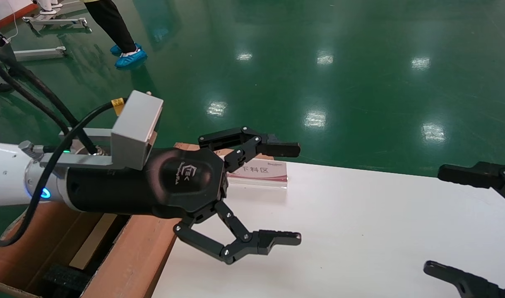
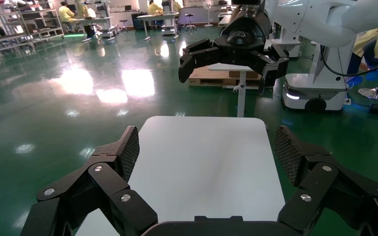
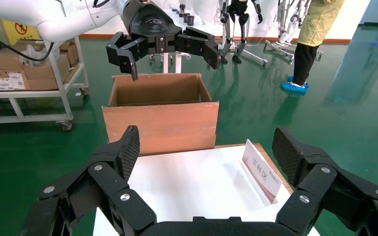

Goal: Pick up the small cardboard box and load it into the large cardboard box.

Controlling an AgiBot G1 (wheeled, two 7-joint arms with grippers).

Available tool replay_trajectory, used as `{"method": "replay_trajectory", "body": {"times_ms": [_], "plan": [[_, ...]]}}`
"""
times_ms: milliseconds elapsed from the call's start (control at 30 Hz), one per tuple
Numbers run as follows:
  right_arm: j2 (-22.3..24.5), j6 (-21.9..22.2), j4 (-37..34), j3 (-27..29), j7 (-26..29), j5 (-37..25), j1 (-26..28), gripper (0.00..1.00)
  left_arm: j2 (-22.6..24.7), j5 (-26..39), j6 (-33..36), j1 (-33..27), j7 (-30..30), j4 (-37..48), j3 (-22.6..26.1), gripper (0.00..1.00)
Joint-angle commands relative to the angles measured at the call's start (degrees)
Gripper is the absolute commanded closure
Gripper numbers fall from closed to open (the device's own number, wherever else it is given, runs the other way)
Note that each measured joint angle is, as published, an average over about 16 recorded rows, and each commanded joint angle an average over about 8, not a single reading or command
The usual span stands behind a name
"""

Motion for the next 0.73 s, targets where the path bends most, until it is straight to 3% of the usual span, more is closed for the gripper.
{"method": "replay_trajectory", "body": {"times_ms": [33, 733], "plan": [[0.0, 0.0, 0.0, 0.0, 0.0, 0.0, 0.0, 0.0, -0.01, 0.03, -0.02, -0.08, -0.01, 0.0, 0.12, 0.0], [-0.02, -0.02, 0.02, 0.02, 0.02, -0.03, -0.01, 0.0, -0.07, 0.31, -0.16, -0.89, -0.15, -0.04, 1.29, 0.0]]}}
